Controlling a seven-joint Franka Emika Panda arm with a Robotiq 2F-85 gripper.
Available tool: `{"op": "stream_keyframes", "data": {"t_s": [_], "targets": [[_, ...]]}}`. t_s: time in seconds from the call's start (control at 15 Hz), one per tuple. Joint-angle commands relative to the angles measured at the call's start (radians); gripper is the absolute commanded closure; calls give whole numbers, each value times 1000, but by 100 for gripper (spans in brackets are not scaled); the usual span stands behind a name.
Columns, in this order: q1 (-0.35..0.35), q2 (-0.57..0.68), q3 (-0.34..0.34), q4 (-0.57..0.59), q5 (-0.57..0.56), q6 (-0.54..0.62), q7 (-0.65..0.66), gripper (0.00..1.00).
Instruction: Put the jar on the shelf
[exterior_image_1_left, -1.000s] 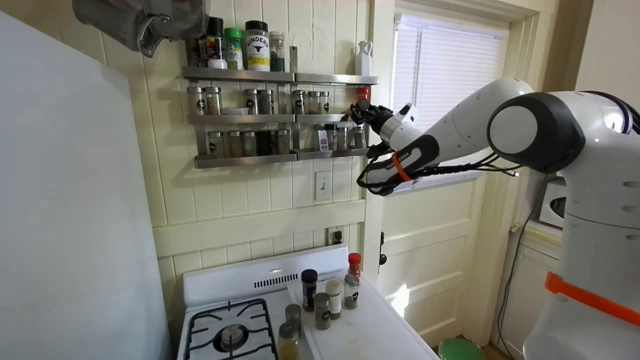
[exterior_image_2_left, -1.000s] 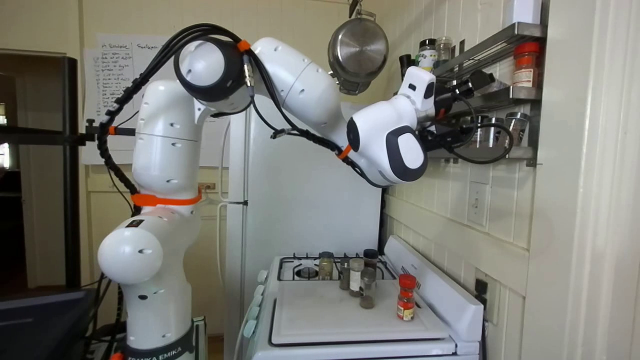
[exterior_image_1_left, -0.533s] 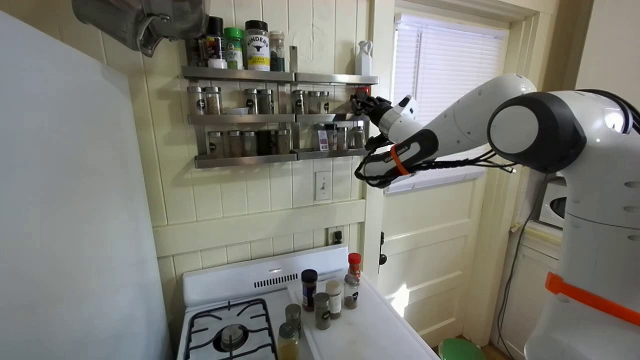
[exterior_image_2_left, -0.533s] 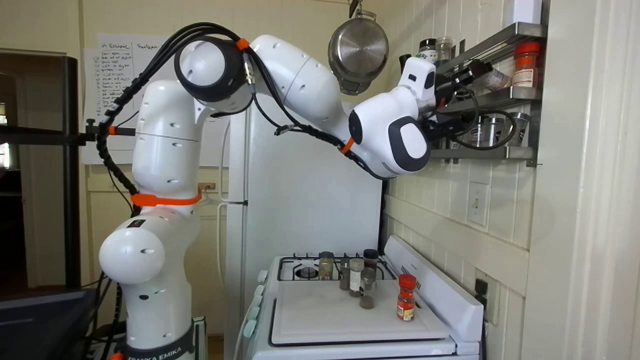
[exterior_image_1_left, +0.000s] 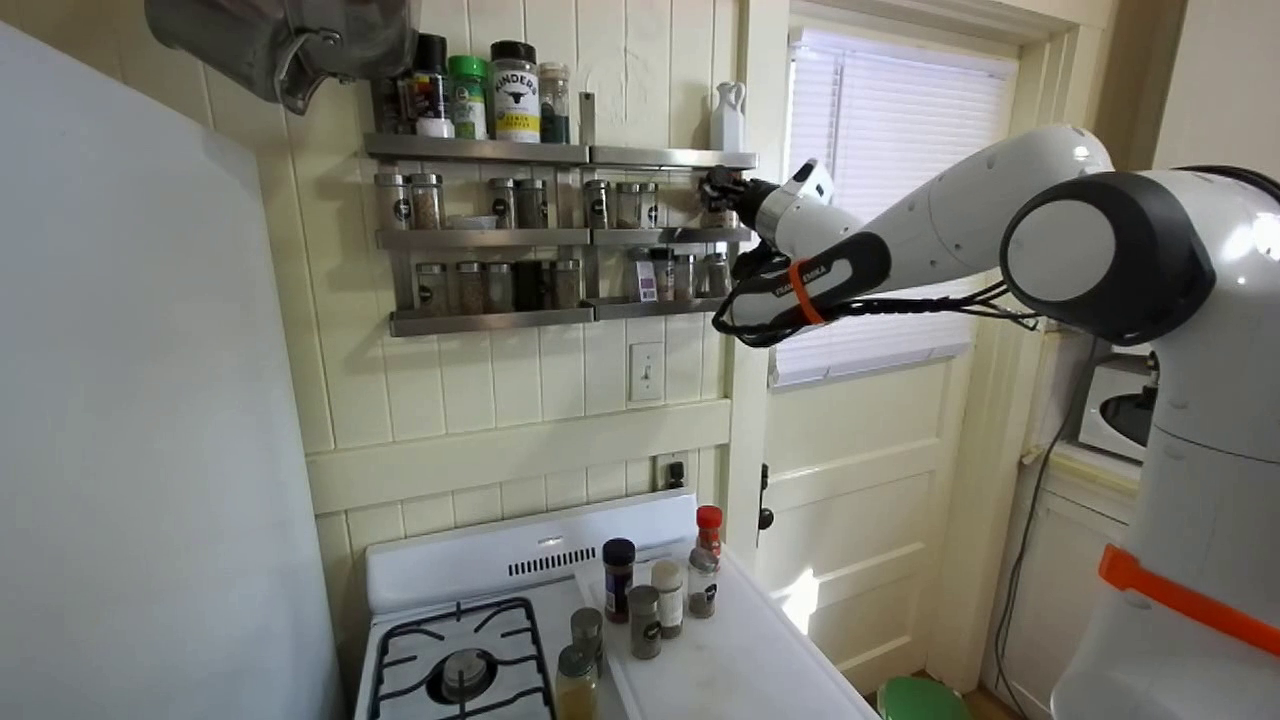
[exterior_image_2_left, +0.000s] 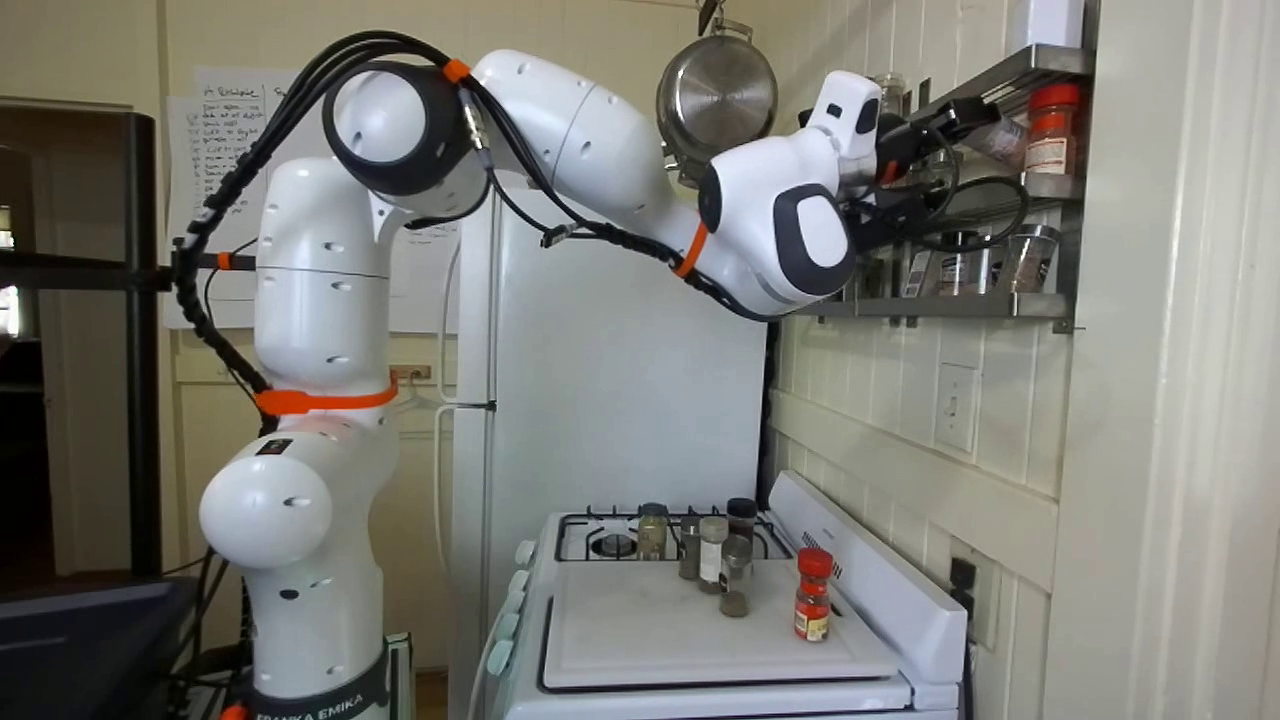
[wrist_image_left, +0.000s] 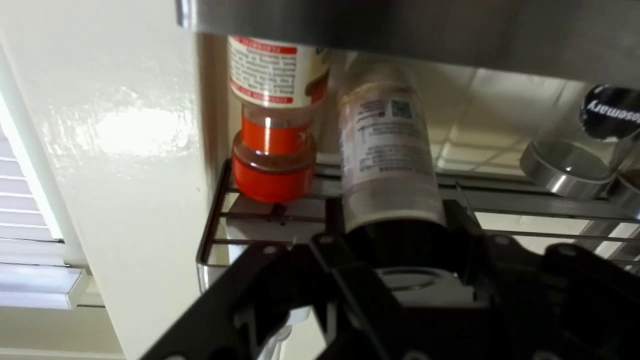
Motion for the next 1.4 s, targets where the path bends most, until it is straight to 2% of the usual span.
{"op": "stream_keyframes", "data": {"t_s": [0.0, 0.47, 0.8, 0.87, 1.13, 1.2, 1.33], "targets": [[30, -39, -13, -23, 7, -95, 15, 75], [24, -95, 15, -57, 0, -236, 40, 75], [20, -131, 29, -50, 34, -361, 27, 75], [53, -138, 5, -48, 60, -390, 5, 75], [60, -157, 0, -29, 111, -494, 0, 75], [16, -160, 41, -27, 119, -506, 7, 75], [-4, -168, 57, -19, 142, -542, 11, 75]]}}
